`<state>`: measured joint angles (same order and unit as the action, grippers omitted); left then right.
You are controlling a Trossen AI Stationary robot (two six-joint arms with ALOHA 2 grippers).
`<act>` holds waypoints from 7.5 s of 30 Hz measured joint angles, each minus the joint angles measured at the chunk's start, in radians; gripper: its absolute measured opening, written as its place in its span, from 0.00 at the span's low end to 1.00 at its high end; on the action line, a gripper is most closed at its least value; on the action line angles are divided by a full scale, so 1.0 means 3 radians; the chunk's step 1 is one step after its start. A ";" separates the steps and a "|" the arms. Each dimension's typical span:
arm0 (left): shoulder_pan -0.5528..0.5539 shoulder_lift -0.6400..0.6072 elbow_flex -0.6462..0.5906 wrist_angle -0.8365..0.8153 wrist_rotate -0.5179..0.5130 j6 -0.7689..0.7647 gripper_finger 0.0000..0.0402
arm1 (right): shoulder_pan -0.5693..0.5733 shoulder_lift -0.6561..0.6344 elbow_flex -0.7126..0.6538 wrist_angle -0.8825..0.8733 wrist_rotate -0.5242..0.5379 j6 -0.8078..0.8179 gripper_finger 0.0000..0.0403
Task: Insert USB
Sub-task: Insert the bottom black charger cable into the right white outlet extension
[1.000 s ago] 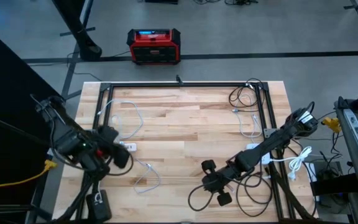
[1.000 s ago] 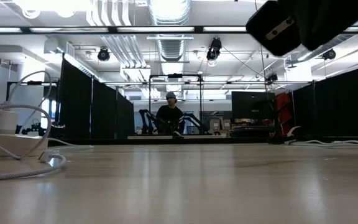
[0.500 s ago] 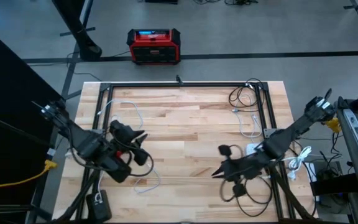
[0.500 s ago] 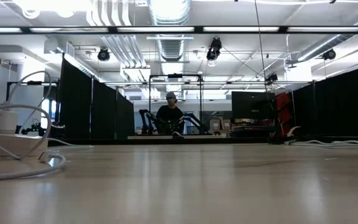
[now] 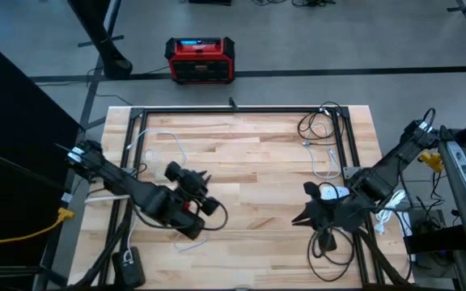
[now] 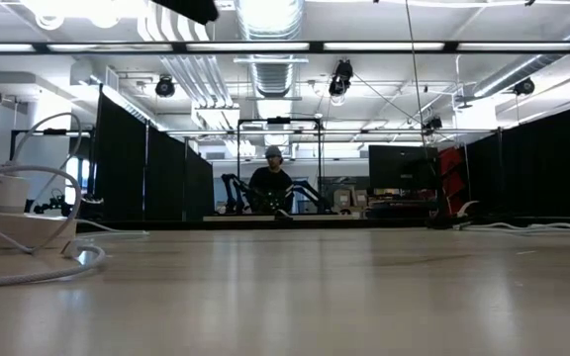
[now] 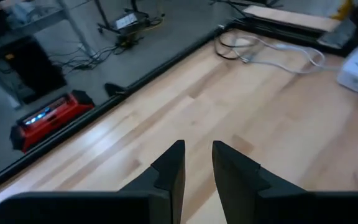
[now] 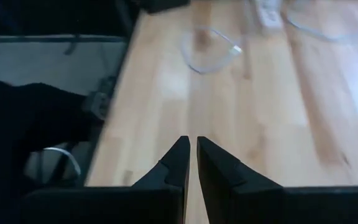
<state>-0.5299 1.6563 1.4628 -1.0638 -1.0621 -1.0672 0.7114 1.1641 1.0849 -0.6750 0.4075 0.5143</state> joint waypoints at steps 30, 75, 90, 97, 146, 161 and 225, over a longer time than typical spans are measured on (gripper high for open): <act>-0.0043 0.0775 -0.0005 0.0776 0.0791 0.0299 0.17 | 0.0087 0.0687 -0.0206 -0.1310 -0.1270 0.1393 0.27; -0.0048 0.0775 -0.0004 0.0856 0.0783 0.0325 0.17 | 0.0263 0.1598 -0.0545 -0.0843 -0.1706 -0.0178 0.36; -0.0048 0.0777 -0.0004 0.0857 0.0783 0.0327 0.17 | 0.0255 0.1529 -0.0362 -0.0817 -0.1344 -0.0197 0.02; -0.0047 0.0776 -0.0004 0.0862 0.0784 0.0327 0.17 | 0.0253 0.1442 0.0250 -0.1096 -0.0177 -0.0339 0.00; 0.0904 0.1933 -0.0140 0.3865 0.2823 0.1972 0.40 | 0.0909 0.1035 0.0740 -0.1315 0.1262 0.0269 0.00; 0.0924 0.2198 0.0306 0.3646 0.2884 0.1876 0.39 | 0.0916 0.1036 0.0740 -0.1319 0.1262 0.0347 0.00; 0.0996 0.2422 0.0945 0.2918 0.2818 0.2182 0.41 | 0.0923 0.1038 0.0738 -0.1311 0.1246 0.0407 0.00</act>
<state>-0.2310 2.3829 1.7462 -0.1883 -0.2169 -0.4126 0.9882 1.4754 1.3064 -1.0683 0.7814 0.6365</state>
